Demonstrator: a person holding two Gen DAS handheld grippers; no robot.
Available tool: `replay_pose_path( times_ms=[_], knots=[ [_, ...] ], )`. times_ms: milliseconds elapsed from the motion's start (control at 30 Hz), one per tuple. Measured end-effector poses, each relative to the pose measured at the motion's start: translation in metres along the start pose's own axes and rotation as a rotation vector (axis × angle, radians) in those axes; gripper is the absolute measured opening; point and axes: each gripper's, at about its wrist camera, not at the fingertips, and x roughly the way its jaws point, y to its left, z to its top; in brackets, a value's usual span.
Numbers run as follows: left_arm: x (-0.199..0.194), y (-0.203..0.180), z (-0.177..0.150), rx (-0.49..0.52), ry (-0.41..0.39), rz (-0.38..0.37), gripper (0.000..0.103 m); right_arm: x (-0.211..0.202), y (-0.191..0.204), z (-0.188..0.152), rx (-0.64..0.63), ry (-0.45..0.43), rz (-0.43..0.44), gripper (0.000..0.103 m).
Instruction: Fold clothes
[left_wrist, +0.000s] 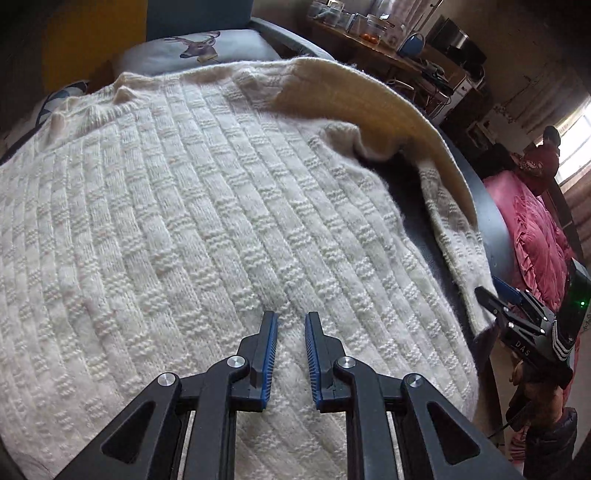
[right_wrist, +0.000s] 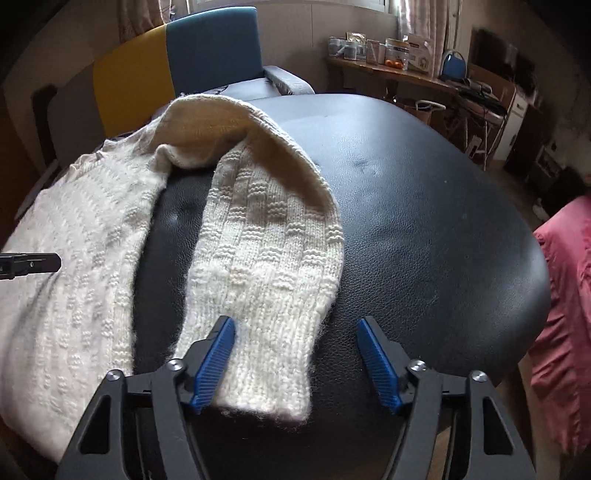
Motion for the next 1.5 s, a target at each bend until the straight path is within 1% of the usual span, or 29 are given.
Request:
replay_pose_path(
  times_ms=[33,67,100,167,233,300,367,467,533,600,633,767,833,933,1000,1033,1067,1100,1133,1167,1200,1267,1333,1400,1500],
  knots=[
    [-0.001,0.002,-0.002,-0.004,-0.005,-0.008,0.015,-0.001,0.001,0.0,-0.008,-0.007,-0.003,0.031],
    [-0.003,0.003,-0.003,-0.008,-0.01,-0.016,0.015,-0.001,0.002,0.001,-0.008,-0.007,-0.002,0.019],
    [-0.004,0.005,-0.004,-0.008,-0.011,-0.023,0.015,-0.002,0.003,0.002,-0.009,-0.005,0.001,0.014],
    [-0.006,0.007,-0.006,-0.007,-0.01,-0.036,0.015,-0.006,0.004,0.008,-0.013,0.001,0.012,0.013],
    [-0.008,0.009,-0.007,0.005,-0.006,-0.044,0.015,-0.02,-0.001,0.019,0.0,-0.021,0.024,0.013],
    [-0.01,0.01,-0.008,0.024,0.008,-0.048,0.015,-0.045,-0.015,0.038,0.014,-0.069,0.016,0.013],
    [-0.012,0.01,-0.008,0.048,0.028,-0.048,0.015,-0.066,-0.034,0.062,0.023,-0.099,0.013,0.013],
    [-0.016,0.01,-0.004,0.086,0.064,-0.054,0.015,-0.074,-0.064,0.099,0.017,-0.084,-0.009,0.013],
    [-0.019,0.011,0.003,0.111,0.07,-0.063,0.015,-0.065,-0.083,0.121,-0.004,-0.041,-0.055,0.013],
    [-0.021,0.01,0.013,0.134,0.068,-0.052,0.015,-0.047,-0.102,0.141,-0.013,0.006,-0.082,0.013],
    [-0.021,0.01,0.019,0.142,0.066,-0.046,0.015,-0.036,-0.11,0.145,-0.018,0.036,-0.093,0.013],
    [-0.022,0.011,0.043,0.156,0.049,-0.036,0.015,0.018,-0.141,0.148,-0.023,0.157,-0.15,0.013],
    [-0.019,0.01,0.054,0.158,0.044,-0.021,0.015,0.039,-0.151,0.146,-0.012,0.179,-0.166,0.013],
    [-0.016,0.005,0.065,0.158,0.038,-0.01,0.015,0.046,-0.166,0.142,0.089,0.155,-0.122,0.019],
    [-0.022,0.002,0.074,0.172,0.018,-0.008,0.015,0.033,-0.174,0.138,0.131,0.115,-0.119,0.035],
    [-0.022,0.0,0.079,0.176,0.008,-0.005,0.015,0.021,-0.176,0.136,0.138,0.078,-0.143,0.04],
    [-0.021,-0.002,0.086,0.179,-0.001,-0.002,0.015,0.007,-0.178,0.133,0.149,0.037,-0.17,0.05],
    [-0.02,-0.004,0.093,0.182,-0.011,0.001,0.015,-0.009,-0.179,0.13,0.166,-0.001,-0.176,0.054],
    [-0.019,-0.006,0.099,0.185,-0.02,0.004,0.015,-0.023,-0.179,0.127,0.185,-0.032,-0.158,0.056],
    [-0.016,-0.009,0.107,0.194,-0.032,0.01,0.015,-0.034,-0.177,0.124,0.2,-0.05,-0.121,0.056],
    [-0.012,-0.012,0.115,0.205,-0.045,0.017,0.015,-0.041,-0.173,0.121,0.201,-0.056,-0.088,0.055],
    [-0.004,-0.018,0.133,0.221,-0.062,0.026,0.015,-0.045,-0.158,0.118,0.177,-0.051,-0.053,0.055],
    [0.006,-0.024,0.149,0.231,-0.065,0.032,0.015,-0.034,-0.144,0.119,0.152,-0.031,-0.017,0.055],
    [0.017,-0.027,0.163,0.234,-0.057,0.039,0.015,-0.013,-0.129,0.12,0.136,-0.004,-0.001,0.055],
    [0.035,-0.027,0.18,0.233,-0.04,0.052,0.015,0.022,-0.114,0.127,0.105,0.05,-0.029,0.054]
  ],
)
